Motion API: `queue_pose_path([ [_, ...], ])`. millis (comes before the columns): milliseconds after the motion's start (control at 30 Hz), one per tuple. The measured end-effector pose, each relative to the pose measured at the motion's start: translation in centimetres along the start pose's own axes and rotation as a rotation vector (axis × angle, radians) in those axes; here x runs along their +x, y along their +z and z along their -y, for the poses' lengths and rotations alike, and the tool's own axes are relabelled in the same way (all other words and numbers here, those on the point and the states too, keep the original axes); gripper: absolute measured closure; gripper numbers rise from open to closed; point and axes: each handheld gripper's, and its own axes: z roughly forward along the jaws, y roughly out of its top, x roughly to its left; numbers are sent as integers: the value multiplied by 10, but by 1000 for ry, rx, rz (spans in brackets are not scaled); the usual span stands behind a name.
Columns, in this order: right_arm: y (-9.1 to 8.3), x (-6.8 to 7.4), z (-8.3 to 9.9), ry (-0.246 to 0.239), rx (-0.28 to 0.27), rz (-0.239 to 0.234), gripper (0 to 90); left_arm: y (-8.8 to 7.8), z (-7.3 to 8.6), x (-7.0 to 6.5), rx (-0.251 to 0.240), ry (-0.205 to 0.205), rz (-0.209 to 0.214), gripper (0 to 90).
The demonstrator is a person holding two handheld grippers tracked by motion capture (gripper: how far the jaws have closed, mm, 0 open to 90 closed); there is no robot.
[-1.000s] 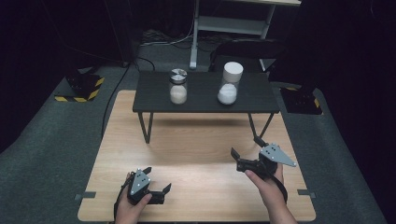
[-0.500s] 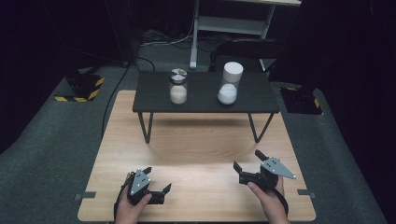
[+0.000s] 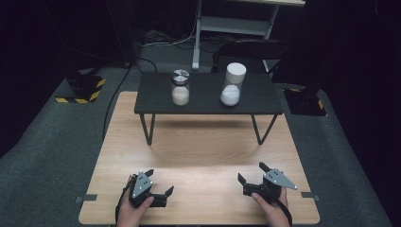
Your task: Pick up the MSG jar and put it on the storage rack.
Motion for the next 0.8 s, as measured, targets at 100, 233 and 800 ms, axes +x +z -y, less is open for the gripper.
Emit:
queue_pose_path([
  [100, -1, -1, 4, -8, 8, 4, 0, 0, 0, 0, 0, 2, 0, 3],
  [233, -2, -1, 6, -17, 16, 11, 0, 0, 0, -1, 1, 2, 1, 3],
  [800, -13, -6, 12, -92, 93, 54, 2, 8, -10, -13, 53, 65, -13, 3],
])
